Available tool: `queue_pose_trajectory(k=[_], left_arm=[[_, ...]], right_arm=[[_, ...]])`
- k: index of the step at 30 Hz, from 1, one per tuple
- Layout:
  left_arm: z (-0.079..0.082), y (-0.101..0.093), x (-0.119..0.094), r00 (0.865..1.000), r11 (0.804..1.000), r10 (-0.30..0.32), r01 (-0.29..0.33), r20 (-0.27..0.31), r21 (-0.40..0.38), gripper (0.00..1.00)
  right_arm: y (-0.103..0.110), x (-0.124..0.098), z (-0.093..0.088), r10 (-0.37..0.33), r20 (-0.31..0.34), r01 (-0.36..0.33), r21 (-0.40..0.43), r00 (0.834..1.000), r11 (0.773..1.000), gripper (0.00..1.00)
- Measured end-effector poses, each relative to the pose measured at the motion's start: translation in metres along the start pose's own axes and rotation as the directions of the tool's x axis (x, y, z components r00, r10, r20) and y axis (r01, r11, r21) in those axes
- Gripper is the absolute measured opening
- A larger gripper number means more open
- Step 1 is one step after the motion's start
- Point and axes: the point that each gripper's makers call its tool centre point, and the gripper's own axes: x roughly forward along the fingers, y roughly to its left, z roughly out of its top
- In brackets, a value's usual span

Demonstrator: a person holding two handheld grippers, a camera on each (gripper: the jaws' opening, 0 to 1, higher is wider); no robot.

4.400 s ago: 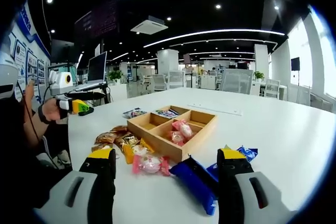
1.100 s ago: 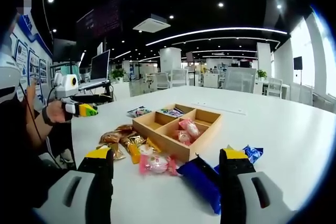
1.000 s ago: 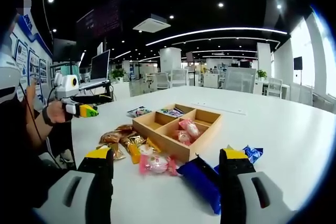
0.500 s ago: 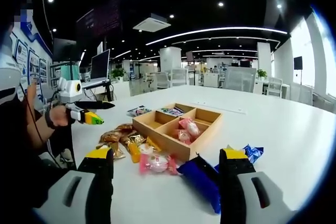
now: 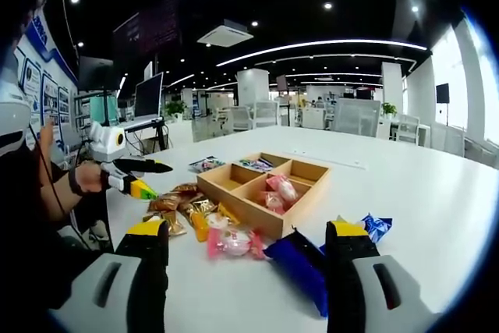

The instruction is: Pick up the scattered marshmallows, QQ candies, Oreo cookies, and mixed nuts on the table and sort them into separate containers

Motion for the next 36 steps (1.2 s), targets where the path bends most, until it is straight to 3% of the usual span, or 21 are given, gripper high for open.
queue_pose_trajectory(k=[16,26,28,32,36], left_arm=[[-0.018,-0.003,0.003,0.997,1.000,-0.025,0.025,-0.071,-0.004,0.79],[-0.029,-0.001,0.003,0.994,0.998,-0.040,0.035,-0.099,-0.052,0.54],[-0.031,-0.002,0.004,0.993,0.994,-0.059,0.049,-0.106,-0.093,0.52],[-0.031,-0.003,0.004,0.993,0.995,-0.062,0.053,-0.101,-0.090,0.44],[-0.032,-0.003,0.005,0.993,0.996,-0.056,0.048,-0.103,-0.081,0.44]], right_arm=[[0.000,0.001,0.002,-0.001,-0.001,0.001,-0.006,1.000,1.000,0.78],[-0.002,0.000,0.002,-0.010,0.009,0.010,0.003,1.000,1.000,0.78],[-0.002,0.000,0.002,-0.011,0.010,0.010,0.004,1.000,1.000,0.78],[-0.002,0.000,0.003,-0.010,0.012,0.010,0.002,1.000,1.000,0.78],[-0.002,0.000,0.002,-0.010,0.009,0.010,0.000,1.000,1.000,0.78]])
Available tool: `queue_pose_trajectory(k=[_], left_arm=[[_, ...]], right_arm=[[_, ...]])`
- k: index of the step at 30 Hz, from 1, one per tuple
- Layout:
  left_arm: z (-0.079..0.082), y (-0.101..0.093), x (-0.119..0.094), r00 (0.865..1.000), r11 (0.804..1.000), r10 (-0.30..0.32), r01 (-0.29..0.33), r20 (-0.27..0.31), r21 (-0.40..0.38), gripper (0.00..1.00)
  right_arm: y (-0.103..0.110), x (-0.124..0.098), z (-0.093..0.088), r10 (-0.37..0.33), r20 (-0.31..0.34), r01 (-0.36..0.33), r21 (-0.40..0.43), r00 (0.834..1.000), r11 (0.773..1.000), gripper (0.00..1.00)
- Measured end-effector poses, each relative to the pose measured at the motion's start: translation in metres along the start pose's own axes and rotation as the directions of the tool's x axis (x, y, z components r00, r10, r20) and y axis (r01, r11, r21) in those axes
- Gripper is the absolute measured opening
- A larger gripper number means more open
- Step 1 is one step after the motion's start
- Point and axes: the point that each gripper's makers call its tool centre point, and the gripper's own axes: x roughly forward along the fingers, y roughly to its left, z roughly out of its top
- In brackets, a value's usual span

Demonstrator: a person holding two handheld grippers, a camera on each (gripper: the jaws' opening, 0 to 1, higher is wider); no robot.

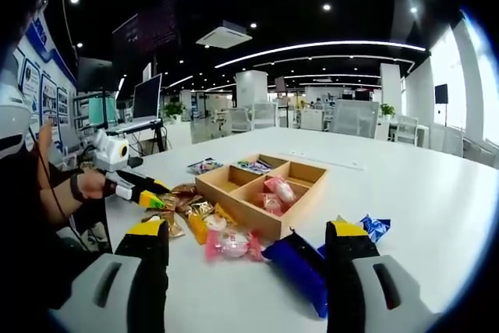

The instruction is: Pick up the scattered marshmallows, QQ candies, Oreo cookies, and mixed nuts on the table and sort them into separate containers

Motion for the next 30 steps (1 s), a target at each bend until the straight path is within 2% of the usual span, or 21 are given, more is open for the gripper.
queue_pose_trajectory(k=[2,4,5,11,18,30], left_arm=[[0.000,0.000,0.000,1.000,1.000,0.004,-0.004,-0.003,0.011,0.43],[-0.003,0.001,-0.001,1.000,0.999,0.017,-0.016,-0.024,0.036,0.37],[-0.003,0.000,0.000,1.000,1.000,0.012,-0.011,-0.026,0.022,0.36],[-0.005,-0.006,-0.001,0.999,0.999,-0.021,0.022,-0.042,0.028,0.33],[-0.006,-0.008,0.000,0.998,0.999,-0.016,0.019,-0.066,0.047,0.28],[-0.003,-0.012,-0.004,0.999,0.997,-0.012,0.015,-0.044,0.075,0.21]], right_arm=[[0.000,0.000,0.000,-0.002,-0.002,0.002,-0.004,1.000,1.000,0.78],[0.000,0.000,-0.001,-0.002,-0.003,0.002,-0.006,1.000,1.000,0.78],[0.000,0.000,-0.001,-0.002,-0.003,0.002,-0.006,1.000,1.000,0.78],[0.001,0.000,0.000,-0.002,-0.002,0.002,-0.009,1.000,1.000,0.78],[0.001,-0.001,0.001,-0.005,-0.003,0.005,-0.018,1.000,1.000,0.78],[0.001,0.000,0.000,-0.005,-0.005,0.005,-0.019,1.000,1.000,0.78]])
